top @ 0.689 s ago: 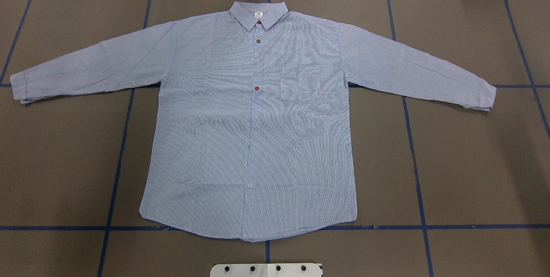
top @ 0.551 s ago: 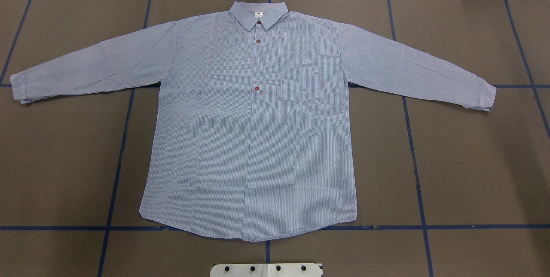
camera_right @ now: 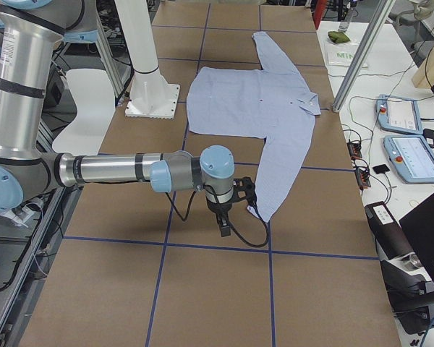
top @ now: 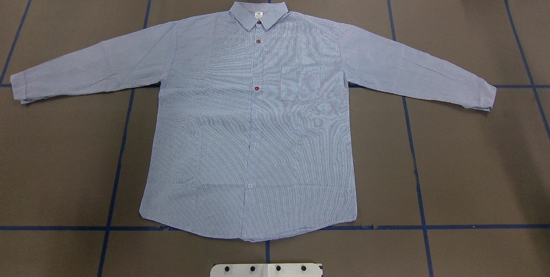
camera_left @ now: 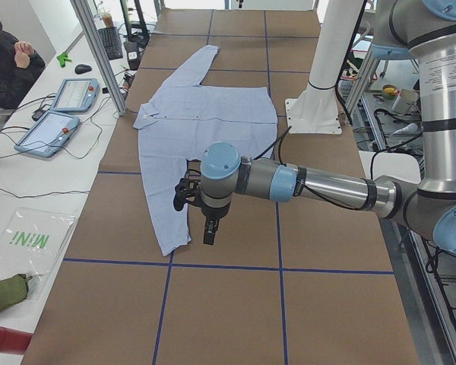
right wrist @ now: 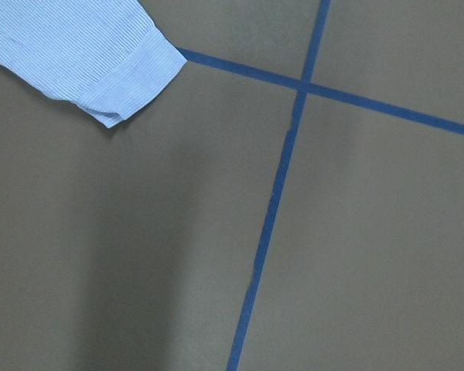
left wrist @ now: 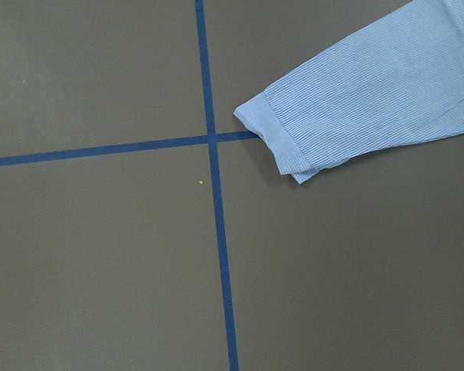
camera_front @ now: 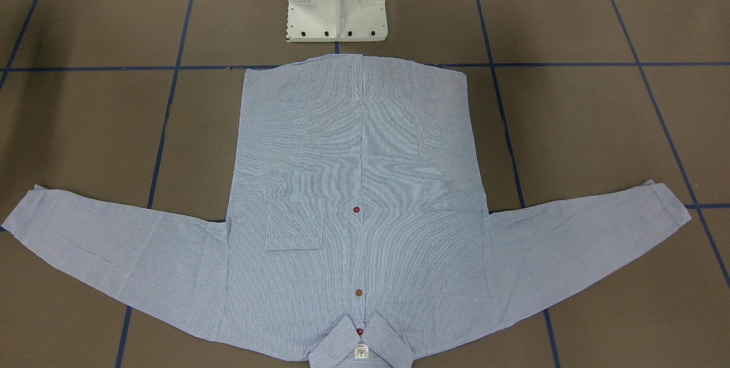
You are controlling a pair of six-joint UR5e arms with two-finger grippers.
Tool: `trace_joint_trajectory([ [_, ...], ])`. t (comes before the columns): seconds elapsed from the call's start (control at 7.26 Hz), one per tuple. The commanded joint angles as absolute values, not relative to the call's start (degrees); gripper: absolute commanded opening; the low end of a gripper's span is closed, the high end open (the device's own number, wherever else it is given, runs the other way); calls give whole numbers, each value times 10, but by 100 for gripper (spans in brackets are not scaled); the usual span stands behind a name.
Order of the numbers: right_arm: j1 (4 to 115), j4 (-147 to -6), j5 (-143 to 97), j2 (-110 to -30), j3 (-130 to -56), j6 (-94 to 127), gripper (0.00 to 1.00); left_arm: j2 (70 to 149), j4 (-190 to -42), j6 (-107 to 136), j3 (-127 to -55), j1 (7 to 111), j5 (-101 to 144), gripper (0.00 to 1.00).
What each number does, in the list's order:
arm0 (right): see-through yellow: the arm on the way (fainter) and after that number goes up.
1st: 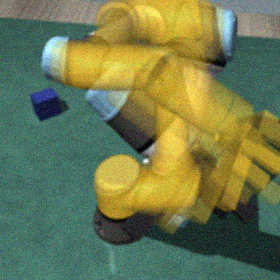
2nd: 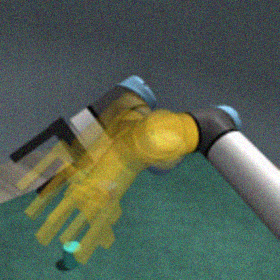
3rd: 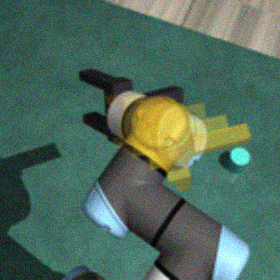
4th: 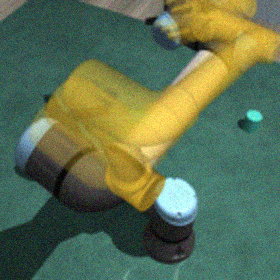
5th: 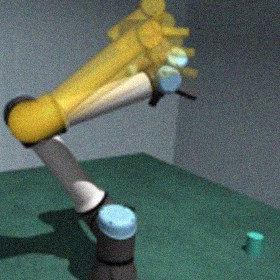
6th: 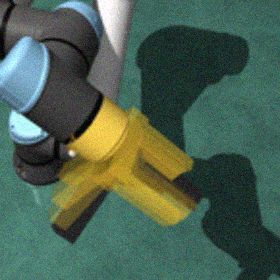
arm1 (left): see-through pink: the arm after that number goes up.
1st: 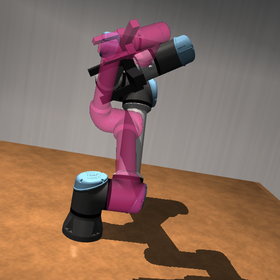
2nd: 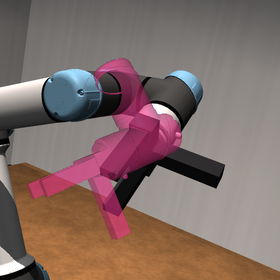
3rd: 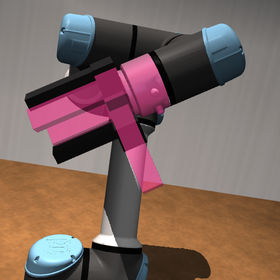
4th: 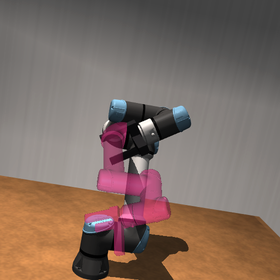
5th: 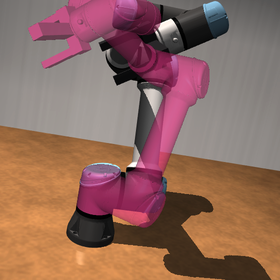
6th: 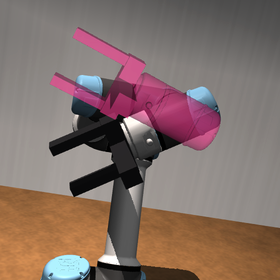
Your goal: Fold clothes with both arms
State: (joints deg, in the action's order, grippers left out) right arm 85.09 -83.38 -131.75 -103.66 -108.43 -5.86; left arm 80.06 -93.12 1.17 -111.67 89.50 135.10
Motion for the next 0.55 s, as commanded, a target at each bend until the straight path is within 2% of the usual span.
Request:
trace_joint_trajectory([
  [0.0,838,-728,-1316,-993,-1076,-54,100,798,-960,11,-1132,896,1351,100],
  [0.14,838,-711,-1314,-986,-1069,-54,100,805,-959,11,-1136,896,1350,100],
  [0.41,839,-711,-1317,-972,-1066,-47,100,875,-996,16,-1122,899,1345,100],
])
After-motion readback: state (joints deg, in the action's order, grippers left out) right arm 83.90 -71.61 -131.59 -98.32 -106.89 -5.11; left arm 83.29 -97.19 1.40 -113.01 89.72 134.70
